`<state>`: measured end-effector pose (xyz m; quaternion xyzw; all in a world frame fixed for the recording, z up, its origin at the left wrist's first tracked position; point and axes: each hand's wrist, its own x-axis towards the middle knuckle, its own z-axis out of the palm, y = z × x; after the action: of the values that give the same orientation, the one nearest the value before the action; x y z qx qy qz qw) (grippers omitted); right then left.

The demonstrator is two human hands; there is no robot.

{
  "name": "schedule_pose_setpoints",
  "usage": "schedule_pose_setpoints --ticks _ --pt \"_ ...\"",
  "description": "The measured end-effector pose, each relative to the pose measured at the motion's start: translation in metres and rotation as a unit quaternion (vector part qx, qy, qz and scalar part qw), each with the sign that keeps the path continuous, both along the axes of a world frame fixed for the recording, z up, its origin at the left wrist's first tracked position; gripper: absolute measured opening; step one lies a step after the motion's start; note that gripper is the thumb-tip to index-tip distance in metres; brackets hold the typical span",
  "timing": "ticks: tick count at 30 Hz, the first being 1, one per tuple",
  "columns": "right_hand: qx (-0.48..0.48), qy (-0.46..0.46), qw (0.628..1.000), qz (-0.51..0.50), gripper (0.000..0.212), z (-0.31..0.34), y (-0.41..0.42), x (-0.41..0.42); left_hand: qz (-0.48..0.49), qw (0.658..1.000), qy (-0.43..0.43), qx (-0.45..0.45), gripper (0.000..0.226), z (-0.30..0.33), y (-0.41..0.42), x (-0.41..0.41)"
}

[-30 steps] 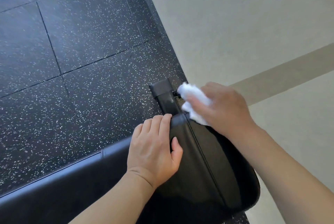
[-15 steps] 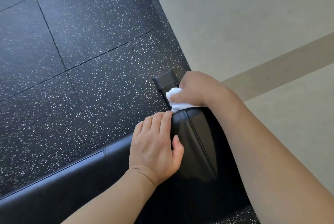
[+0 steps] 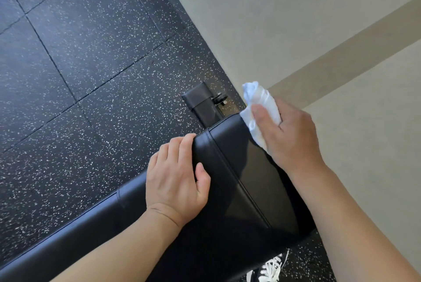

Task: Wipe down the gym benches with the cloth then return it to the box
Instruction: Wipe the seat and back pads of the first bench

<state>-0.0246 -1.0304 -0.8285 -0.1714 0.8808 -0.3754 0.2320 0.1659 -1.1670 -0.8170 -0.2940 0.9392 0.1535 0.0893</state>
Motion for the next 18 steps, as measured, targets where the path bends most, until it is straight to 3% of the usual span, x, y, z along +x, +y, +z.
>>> schedule_pose_setpoints --ticks 6,14,18 --pt "-0.029 -0.056 0.997 0.036 0.053 -0.002 -0.022 -0.018 0.005 1.0 -0.007 -0.002 0.06 0.003 0.004 -0.004" --pt "-0.05 -0.048 0.996 -0.063 0.032 -0.002 0.135 0.065 0.013 1.0 -0.001 -0.024 0.06 0.001 0.009 -0.001" --pt "-0.051 -0.046 0.99 -0.123 0.03 -0.003 0.154 0.091 0.024 0.999 0.002 -0.032 0.061 -0.002 0.01 0.0"
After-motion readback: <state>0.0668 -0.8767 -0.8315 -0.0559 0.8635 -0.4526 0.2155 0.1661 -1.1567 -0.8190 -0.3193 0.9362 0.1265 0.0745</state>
